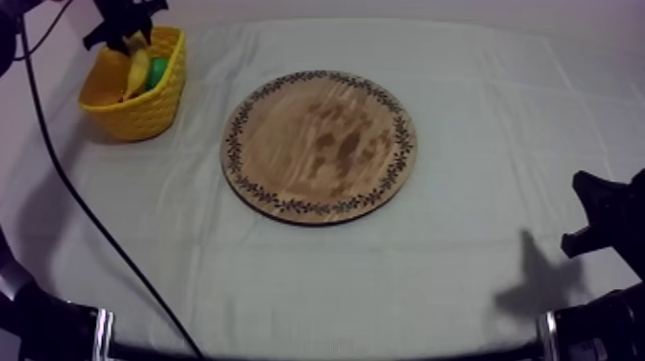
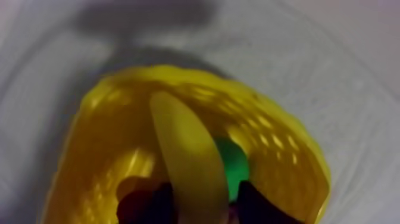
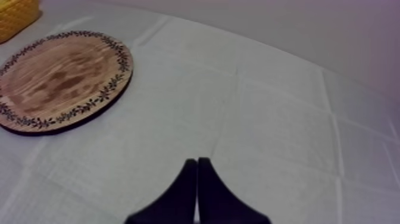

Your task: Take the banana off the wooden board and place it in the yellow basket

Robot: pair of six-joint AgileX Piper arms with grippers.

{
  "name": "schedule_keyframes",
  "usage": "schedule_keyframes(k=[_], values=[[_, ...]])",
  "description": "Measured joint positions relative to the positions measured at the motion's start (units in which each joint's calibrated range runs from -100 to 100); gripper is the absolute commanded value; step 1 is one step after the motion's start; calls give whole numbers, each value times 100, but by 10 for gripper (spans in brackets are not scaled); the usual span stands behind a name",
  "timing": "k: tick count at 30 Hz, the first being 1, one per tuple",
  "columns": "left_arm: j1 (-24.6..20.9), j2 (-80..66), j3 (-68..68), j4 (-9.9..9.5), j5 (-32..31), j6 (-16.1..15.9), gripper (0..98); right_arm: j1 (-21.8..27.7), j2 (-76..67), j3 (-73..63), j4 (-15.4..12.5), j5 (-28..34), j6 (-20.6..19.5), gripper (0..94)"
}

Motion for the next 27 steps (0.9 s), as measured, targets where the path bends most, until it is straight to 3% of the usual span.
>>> schedule_keyframes(k=[5,16,20,27], values=[[-71,-349,191,130,-490,-161,743,0,0,0,0,0,0,3],[-47,-1139,698,115,-795,-317,734,0,0,0,0,8,0,3],[-47,-1602,919,49,-821,-381,650,0,0,0,0,8,0,3],[-76,-2638,1142,-66,-861,-532,256,0,0,0,0,15,0,3]])
